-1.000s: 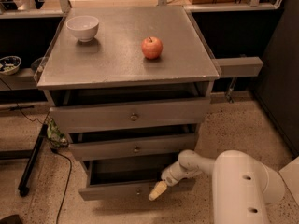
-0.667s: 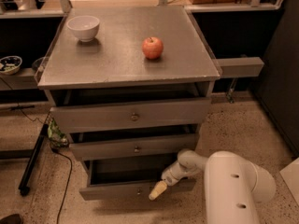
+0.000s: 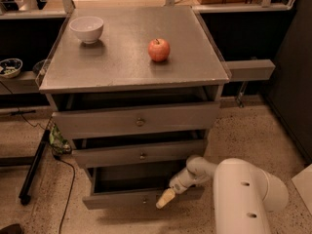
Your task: Open bottom drawer
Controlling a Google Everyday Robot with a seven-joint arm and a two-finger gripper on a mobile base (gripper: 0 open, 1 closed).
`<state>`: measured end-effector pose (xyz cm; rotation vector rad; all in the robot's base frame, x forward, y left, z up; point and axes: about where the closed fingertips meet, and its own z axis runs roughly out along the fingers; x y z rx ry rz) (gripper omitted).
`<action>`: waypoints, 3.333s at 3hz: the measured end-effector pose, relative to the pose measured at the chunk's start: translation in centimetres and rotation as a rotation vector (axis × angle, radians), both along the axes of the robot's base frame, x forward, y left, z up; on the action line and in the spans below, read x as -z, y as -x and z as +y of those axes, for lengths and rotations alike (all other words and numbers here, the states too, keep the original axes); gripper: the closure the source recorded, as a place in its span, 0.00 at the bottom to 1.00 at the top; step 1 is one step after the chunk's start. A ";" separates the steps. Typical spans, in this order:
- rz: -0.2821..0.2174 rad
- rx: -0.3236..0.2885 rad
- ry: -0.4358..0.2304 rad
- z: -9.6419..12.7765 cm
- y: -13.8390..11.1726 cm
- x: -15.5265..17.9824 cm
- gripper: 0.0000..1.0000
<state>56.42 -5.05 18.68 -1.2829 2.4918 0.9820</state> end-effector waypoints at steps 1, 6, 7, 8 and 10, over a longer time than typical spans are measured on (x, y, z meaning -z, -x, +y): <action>0.013 -0.012 -0.022 0.3 0.0 -0.1 0.02; 0.024 -0.018 -0.039 -0.1 1.8 -1.2 0.00; 0.027 -0.019 -0.043 -0.1 2.0 -1.3 0.00; 0.027 -0.019 -0.043 -0.1 2.0 -1.3 0.00; 0.031 -0.022 -0.052 -0.1 2.4 -1.5 0.00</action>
Offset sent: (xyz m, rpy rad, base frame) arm -0.0113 -0.0002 0.0057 0.0654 0.0153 0.0552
